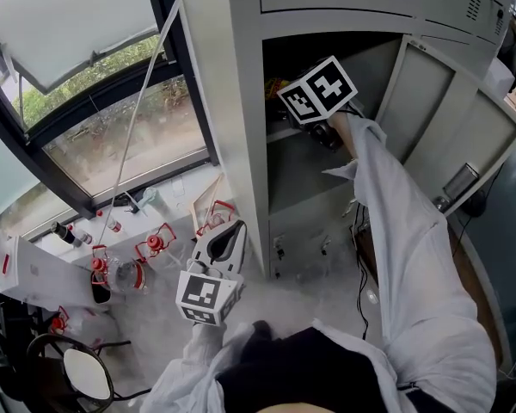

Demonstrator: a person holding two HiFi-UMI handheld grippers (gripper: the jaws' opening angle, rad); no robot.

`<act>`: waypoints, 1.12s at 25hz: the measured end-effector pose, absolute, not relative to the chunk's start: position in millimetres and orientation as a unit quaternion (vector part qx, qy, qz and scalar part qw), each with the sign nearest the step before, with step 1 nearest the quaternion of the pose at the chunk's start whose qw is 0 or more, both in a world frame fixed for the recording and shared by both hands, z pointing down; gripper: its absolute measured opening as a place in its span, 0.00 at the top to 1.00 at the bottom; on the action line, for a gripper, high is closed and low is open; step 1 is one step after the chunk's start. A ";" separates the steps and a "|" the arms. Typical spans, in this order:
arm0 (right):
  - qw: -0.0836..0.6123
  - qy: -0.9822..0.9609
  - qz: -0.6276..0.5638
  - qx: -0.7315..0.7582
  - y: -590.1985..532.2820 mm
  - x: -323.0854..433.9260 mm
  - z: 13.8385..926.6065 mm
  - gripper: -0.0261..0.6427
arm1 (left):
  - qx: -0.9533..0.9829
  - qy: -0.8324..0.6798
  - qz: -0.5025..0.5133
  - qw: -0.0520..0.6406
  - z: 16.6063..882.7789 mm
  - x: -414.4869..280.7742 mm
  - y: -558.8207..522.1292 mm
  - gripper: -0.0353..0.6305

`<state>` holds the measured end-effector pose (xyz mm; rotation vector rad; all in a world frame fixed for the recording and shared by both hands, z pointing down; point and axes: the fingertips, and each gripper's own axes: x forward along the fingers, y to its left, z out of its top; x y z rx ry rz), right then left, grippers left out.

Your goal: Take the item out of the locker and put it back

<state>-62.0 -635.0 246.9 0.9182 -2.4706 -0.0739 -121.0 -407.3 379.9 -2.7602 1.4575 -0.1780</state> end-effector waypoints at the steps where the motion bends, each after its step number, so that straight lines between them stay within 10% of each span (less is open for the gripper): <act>1: 0.242 -0.907 -0.029 0.343 -635.6 -60.2 244.1 0.24 | -0.883 0.466 -0.057 0.007 380.0 -120.8 -407.4 0.93; 18: 0.059 -0.901 -0.037 0.428 -557.8 26.0 204.9 0.23 | -0.898 0.437 -0.054 0.003 381.0 -85.4 -396.7 0.93; 28: -0.059 -0.854 0.017 0.517 -435.5 118.8 256.5 0.81 | -0.904 0.426 -0.034 -0.025 383.8 -67.4 -391.1 0.93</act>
